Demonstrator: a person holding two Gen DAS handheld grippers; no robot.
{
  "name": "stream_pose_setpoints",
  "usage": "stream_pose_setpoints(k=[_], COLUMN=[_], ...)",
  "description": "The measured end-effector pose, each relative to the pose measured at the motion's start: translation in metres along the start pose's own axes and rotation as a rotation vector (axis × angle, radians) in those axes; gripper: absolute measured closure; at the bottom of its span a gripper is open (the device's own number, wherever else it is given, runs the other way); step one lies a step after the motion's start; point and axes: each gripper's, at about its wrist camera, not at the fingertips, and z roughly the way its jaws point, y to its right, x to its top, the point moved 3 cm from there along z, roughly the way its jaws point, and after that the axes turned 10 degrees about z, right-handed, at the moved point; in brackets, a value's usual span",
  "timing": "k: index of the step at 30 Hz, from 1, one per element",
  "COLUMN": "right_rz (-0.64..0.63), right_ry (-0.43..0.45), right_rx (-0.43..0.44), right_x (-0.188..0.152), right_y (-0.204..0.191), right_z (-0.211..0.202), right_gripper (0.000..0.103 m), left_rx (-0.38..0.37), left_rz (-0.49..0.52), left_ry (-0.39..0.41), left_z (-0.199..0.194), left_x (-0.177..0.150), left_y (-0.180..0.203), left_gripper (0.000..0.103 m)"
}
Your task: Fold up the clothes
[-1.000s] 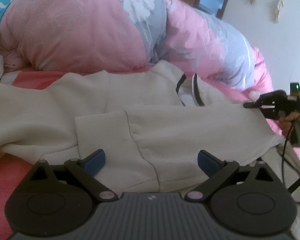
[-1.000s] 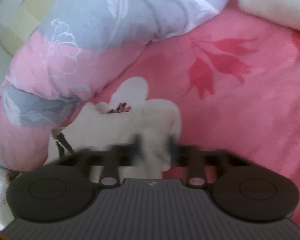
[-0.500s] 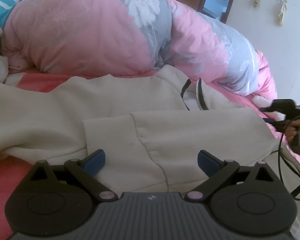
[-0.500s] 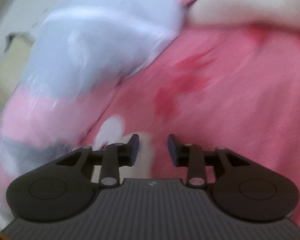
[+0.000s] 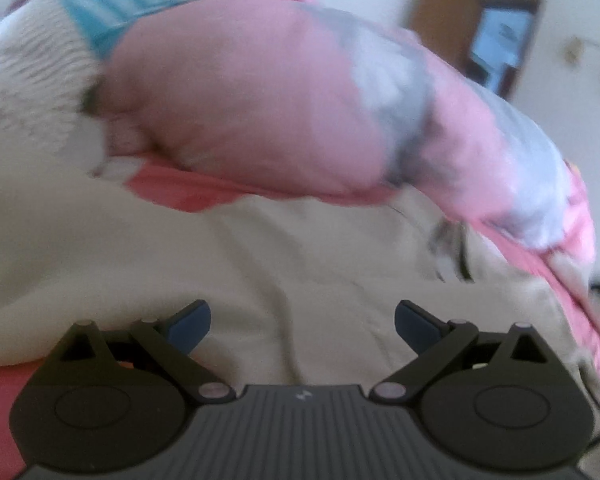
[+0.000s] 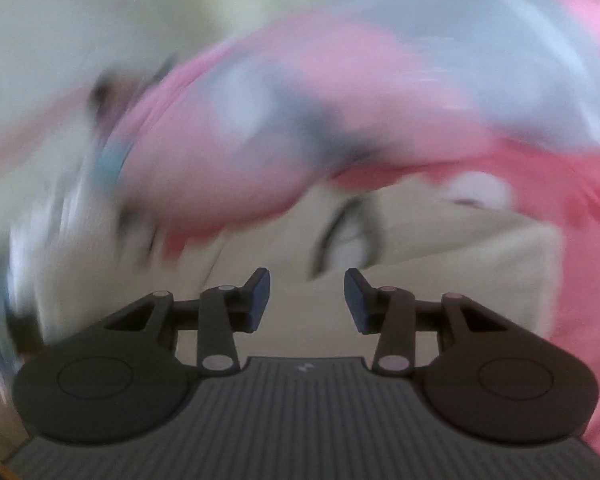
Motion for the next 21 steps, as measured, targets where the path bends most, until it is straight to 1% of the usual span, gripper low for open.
stream_pose_setpoints(k=[2, 3, 4, 6, 8, 11, 13, 15, 17, 19, 20, 21], right_rz=[-0.281, -0.395, -0.469, -0.567, -0.644, -0.800, -0.898, -0.973, -0.985, -0.970, -0.958, -0.943], right_ry=[-0.057, -0.082, -0.103, -0.133, -0.145, -0.178, -0.204, -0.201, -0.178, -0.153, -0.142, -0.132], right_rx=[-0.011, -0.009, 0.005, 0.037, 0.054, 0.052, 0.038, 0.020, -0.007, -0.036, -0.049, -0.061], right_x=[-0.026, -0.038, -0.049, -0.067, -0.079, -0.095, -0.106, -0.116, -0.117, -0.114, -0.112, -0.110], right_y=[-0.058, -0.082, -0.100, -0.129, -0.150, -0.172, -0.180, -0.182, -0.181, -0.180, -0.178, -0.176], right_z=[0.026, 0.038, 0.050, 0.073, 0.093, 0.119, 0.131, 0.138, 0.142, 0.145, 0.147, 0.148], right_gripper=[0.062, 0.062, 0.062, 0.062, 0.062, 0.062, 0.062, 0.062, 0.066, 0.082, 0.084, 0.088], left_rx=[0.049, 0.077, 0.098, 0.116, 0.111, 0.112, 0.109, 0.109, 0.112, 0.115, 0.116, 0.117], left_rz=[-0.037, -0.048, -0.062, -0.094, -0.114, -0.107, -0.113, -0.121, -0.126, -0.128, -0.127, -0.126], left_ry=[0.001, -0.002, -0.006, -0.019, -0.027, -0.029, -0.032, -0.032, -0.032, -0.034, -0.035, -0.036], left_z=[0.002, 0.005, 0.007, 0.011, 0.014, 0.013, 0.013, 0.014, 0.014, 0.015, 0.015, 0.016], left_x=[0.002, 0.001, 0.001, 0.000, 0.001, 0.003, 0.003, 0.002, 0.002, 0.002, 0.001, 0.001], left_y=[-0.017, -0.025, -0.033, -0.044, -0.049, -0.048, -0.048, -0.049, -0.049, -0.049, -0.049, -0.049], left_gripper=[0.005, 0.006, 0.006, 0.007, 0.007, 0.007, 0.007, 0.007, 0.007, 0.007, 0.007, 0.006])
